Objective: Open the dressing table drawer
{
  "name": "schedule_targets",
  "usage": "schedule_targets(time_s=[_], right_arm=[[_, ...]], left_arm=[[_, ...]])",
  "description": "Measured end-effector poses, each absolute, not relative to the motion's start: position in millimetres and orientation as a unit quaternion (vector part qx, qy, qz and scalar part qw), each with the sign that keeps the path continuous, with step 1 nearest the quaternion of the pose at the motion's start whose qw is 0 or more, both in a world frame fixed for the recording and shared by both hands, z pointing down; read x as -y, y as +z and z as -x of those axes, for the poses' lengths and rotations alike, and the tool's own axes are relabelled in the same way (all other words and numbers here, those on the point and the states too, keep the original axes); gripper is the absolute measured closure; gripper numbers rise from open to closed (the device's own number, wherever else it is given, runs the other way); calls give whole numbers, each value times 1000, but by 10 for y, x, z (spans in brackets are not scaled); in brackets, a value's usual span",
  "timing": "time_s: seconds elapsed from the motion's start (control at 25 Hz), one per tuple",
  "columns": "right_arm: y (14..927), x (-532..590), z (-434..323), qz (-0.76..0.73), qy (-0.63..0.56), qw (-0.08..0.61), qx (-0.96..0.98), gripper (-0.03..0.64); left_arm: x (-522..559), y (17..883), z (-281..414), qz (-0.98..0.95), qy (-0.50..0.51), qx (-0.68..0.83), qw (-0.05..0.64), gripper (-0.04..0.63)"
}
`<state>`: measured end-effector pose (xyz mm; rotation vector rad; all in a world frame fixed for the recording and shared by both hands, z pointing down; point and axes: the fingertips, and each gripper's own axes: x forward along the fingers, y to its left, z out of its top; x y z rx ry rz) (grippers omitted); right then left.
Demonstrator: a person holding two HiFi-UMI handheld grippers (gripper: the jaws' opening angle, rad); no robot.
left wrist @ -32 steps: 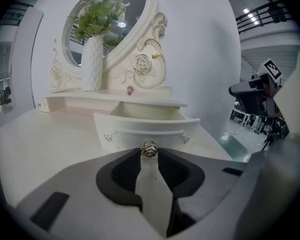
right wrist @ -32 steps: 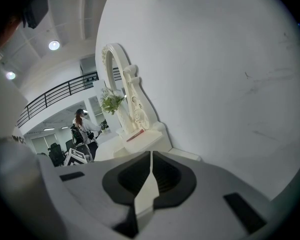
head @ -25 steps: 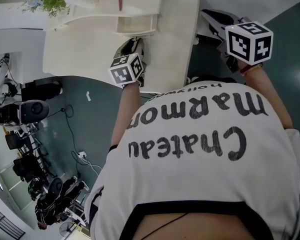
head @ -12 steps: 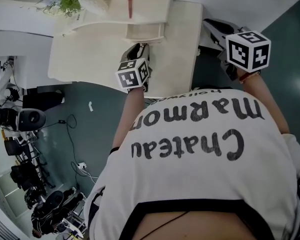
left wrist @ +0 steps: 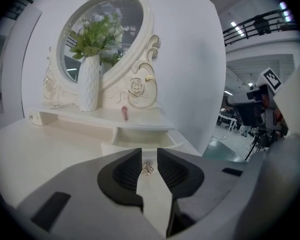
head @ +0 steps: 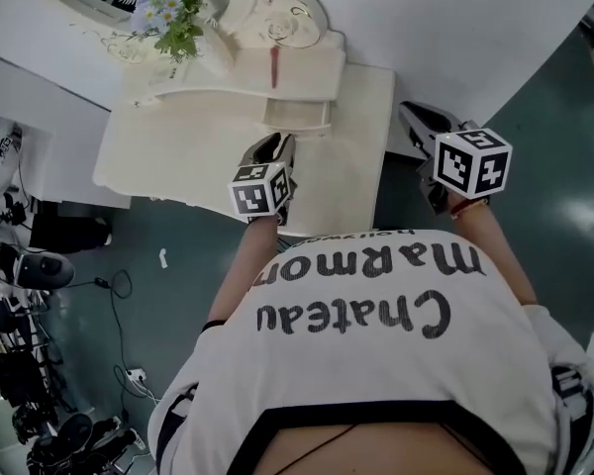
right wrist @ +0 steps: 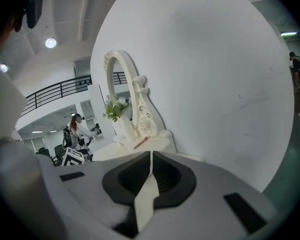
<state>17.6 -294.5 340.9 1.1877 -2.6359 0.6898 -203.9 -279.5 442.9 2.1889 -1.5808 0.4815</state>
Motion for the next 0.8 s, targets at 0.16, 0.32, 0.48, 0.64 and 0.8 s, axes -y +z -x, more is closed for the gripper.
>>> schedule_targets(time_s=[0.16,0.32,0.48,0.64,0.8], right_arm=[[3359,2872,-55,-403,232,78,882,584],[3343,2795,77,-405,232,75,881,584],[3275,2695,255,-395,232,71,886,584],[3062,2639,408,-385,235,39,892,584],[2778,2548,535,-368,237,-2,899,584]], left_arm=[[2818,4191,2078,-795,128,560,197,489],[2816,3940,2037,-811,84,547,190,520],[2726,3611,1972,-831,34,524,183,552],[2568,3213,1915,-850,-28,497,172,571],[2368,2912,1880,-858,-71,479,170,572]])
